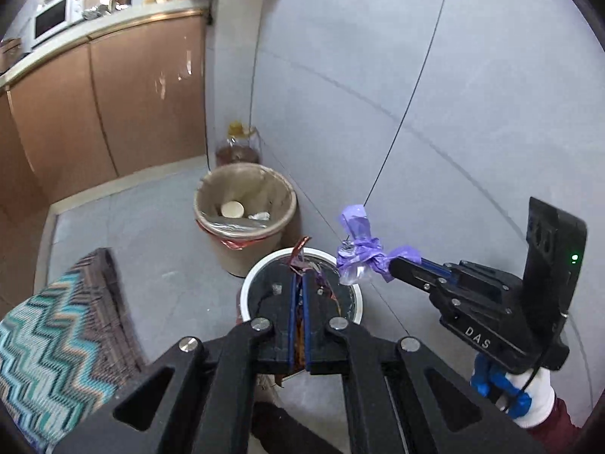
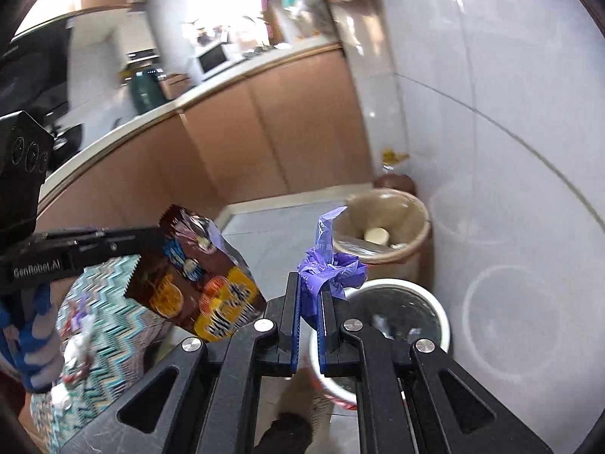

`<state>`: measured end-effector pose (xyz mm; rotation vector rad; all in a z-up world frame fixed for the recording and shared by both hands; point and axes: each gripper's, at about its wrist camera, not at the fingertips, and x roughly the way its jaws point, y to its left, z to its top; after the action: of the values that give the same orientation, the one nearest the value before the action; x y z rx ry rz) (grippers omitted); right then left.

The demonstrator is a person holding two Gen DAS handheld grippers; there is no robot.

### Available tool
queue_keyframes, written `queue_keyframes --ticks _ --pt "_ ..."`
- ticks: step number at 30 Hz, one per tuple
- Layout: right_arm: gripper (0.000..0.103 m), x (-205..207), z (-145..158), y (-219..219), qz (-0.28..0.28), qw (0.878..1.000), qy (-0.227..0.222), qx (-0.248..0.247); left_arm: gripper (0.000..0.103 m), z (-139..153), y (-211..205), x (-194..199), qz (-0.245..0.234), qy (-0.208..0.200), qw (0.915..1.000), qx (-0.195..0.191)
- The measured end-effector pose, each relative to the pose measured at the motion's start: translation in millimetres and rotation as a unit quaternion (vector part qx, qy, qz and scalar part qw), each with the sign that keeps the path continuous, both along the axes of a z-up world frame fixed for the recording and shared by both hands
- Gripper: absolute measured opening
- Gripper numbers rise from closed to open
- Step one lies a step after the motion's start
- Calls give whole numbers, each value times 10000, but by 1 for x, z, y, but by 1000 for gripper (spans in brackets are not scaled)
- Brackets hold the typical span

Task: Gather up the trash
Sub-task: 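Open the left gripper to drop the snack bag while right drops purple bag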

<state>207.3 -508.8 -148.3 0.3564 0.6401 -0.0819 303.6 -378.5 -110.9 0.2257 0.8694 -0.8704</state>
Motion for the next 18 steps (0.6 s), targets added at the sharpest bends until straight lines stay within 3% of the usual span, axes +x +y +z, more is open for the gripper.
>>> queue_keyframes --ticks 7,9,10,13,18 --pt "13 24 -43 -29 -297 9987 350 199 6 -50 -48 25 36 355 9991 215" --pt "24 26 -51 -34 -356 9982 382 303 6 -57 -53 30 61 396 9990 215" --pt "27 29 -54 -37 -390 9979 407 329 8 -60 -53 33 73 453 9988 193" --pt "30 30 -60 -39 -448 9974 463 337 31 -63 -55 38 183 460 9987 152" --pt "32 22 -57 -34 -462 9975 479 248 33 -56 -43 38 289 464 9985 -48"
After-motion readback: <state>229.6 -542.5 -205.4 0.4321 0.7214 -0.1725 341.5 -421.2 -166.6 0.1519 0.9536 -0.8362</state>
